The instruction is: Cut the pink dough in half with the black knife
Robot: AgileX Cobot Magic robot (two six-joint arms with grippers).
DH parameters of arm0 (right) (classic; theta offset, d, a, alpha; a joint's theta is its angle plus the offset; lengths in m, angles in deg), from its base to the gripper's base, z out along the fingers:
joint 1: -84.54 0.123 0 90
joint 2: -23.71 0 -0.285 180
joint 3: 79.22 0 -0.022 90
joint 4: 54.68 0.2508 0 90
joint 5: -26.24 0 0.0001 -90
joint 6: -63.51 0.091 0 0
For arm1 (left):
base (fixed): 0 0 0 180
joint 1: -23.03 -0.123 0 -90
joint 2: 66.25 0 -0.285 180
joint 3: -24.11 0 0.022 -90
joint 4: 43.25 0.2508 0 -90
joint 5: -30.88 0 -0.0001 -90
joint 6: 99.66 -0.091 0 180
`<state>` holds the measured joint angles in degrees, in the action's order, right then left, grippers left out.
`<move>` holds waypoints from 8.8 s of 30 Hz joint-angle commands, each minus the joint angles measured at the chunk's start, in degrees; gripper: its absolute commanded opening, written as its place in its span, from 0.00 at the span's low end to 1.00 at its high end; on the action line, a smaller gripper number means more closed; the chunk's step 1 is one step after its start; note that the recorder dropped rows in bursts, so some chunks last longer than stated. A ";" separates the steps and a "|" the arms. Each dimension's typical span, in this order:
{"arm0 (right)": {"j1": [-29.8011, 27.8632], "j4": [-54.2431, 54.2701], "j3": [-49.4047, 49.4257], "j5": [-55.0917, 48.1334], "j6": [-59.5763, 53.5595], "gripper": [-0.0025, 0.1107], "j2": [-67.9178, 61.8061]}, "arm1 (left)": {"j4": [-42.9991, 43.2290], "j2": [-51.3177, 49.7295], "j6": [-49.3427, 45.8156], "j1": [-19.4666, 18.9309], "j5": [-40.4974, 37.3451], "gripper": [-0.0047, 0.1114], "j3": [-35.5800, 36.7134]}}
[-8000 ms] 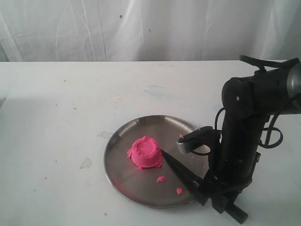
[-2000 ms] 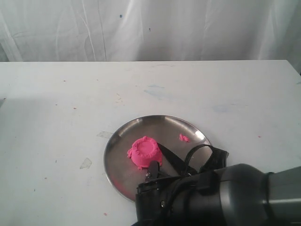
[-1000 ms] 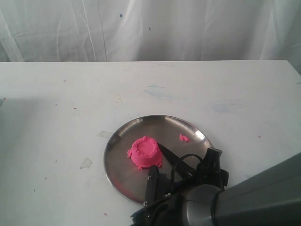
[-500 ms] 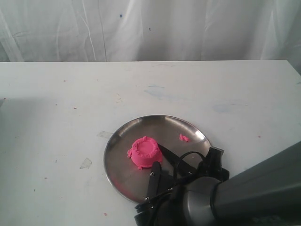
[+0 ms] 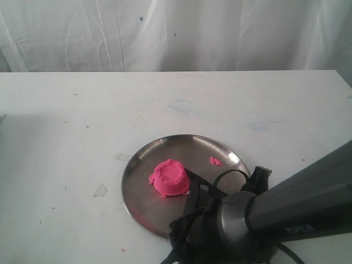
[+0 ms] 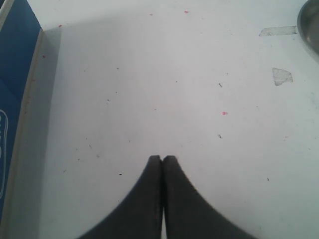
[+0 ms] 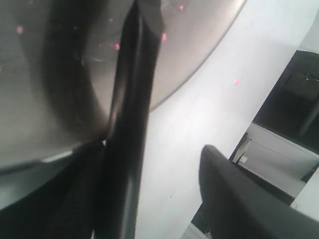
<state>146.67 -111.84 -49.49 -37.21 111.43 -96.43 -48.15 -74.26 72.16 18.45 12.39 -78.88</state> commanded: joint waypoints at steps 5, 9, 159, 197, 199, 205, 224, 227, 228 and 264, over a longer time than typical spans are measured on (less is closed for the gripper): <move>-1.83 -1.83 0.23 0.37 1.87 0.16 -2.71 | -0.38 0.22 0.04 0.12 -0.84 0.04 0.20; -1.83 -2.99 0.23 0.37 3.58 0.02 -2.71 | -0.38 0.22 0.04 0.12 -0.84 0.04 0.20; -30.67 72.15 -12.84 11.87 -73.07 0.02 18.08 | -54.23 -88.37 -49.45 22.71 -11.49 0.04 -61.51; -21.20 45.23 -13.04 15.47 -58.17 0.02 13.87 | -76.30 -98.51 -73.08 22.71 -9.55 0.04 -61.00; -21.20 45.35 -13.04 15.16 -58.30 0.02 13.26 | -75.56 -98.51 -74.13 22.71 -9.41 0.04 -60.38; -21.20 45.35 -13.04 15.25 -58.30 0.02 12.32 | -75.56 -98.51 -75.61 22.71 -8.49 0.04 -59.80; -21.20 45.35 -13.04 15.96 -58.10 0.02 12.14 | -80.24 -106.29 -80.58 22.71 -8.13 0.04 -59.80; -21.20 45.35 -13.04 15.96 -58.10 0.02 12.14 | -80.12 -108.27 -80.58 22.71 -7.99 0.04 -59.80; -21.20 45.35 -13.04 15.96 -58.10 0.02 12.14 | -80.12 -108.92 -80.58 22.71 -7.90 0.04 -59.80; -21.20 45.56 -13.04 16.36 -57.89 0.02 9.28 | -78.41 -112.23 -80.58 22.71 -6.45 0.04 -59.80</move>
<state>125.21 -66.72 -62.81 -20.84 54.04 -87.06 -128.74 -185.29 -7.92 41.07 4.63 -139.16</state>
